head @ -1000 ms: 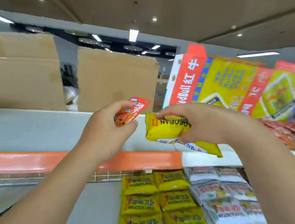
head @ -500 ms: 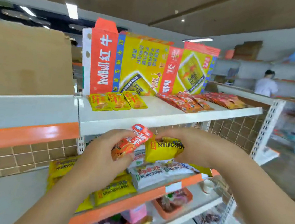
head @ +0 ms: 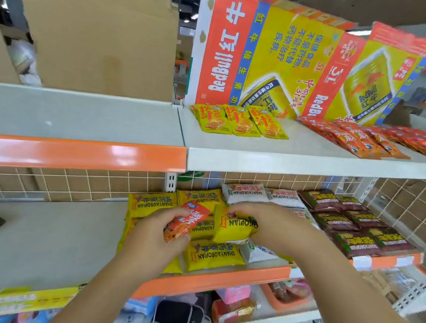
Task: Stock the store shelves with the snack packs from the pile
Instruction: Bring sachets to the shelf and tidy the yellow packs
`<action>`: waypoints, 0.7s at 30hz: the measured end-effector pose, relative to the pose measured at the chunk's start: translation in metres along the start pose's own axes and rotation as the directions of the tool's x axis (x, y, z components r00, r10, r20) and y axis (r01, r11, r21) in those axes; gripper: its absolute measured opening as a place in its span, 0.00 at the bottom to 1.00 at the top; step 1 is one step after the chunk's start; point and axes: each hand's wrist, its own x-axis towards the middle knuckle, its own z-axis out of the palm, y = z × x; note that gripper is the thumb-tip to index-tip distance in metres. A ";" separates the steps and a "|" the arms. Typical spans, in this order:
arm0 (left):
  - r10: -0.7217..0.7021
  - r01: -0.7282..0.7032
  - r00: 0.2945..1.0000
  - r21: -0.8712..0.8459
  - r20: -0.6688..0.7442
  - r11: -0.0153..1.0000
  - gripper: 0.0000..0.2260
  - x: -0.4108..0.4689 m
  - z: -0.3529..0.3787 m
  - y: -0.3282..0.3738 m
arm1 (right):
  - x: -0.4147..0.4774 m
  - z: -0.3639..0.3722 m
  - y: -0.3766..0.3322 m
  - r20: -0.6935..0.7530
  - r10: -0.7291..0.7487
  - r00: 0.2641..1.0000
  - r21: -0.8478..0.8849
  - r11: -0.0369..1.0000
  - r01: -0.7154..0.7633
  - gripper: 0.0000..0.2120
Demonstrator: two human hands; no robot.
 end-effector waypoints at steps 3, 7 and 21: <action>-0.065 0.065 0.998 -0.002 -0.004 0.998 0.18 -0.001 -0.011 -0.035 | 0.043 0.028 -0.019 0.051 -0.039 0.998 0.011 0.999 0.039 0.37; -0.138 0.139 0.990 0.043 -0.026 0.989 0.19 -0.002 -0.026 -0.070 | 0.083 0.062 -0.036 0.069 -0.055 0.996 0.084 0.995 0.049 0.35; -0.245 0.278 0.923 0.075 -0.296 0.958 0.17 -0.012 -0.006 -0.116 | 0.186 0.130 -0.073 0.022 -0.197 0.980 0.091 0.977 0.194 0.39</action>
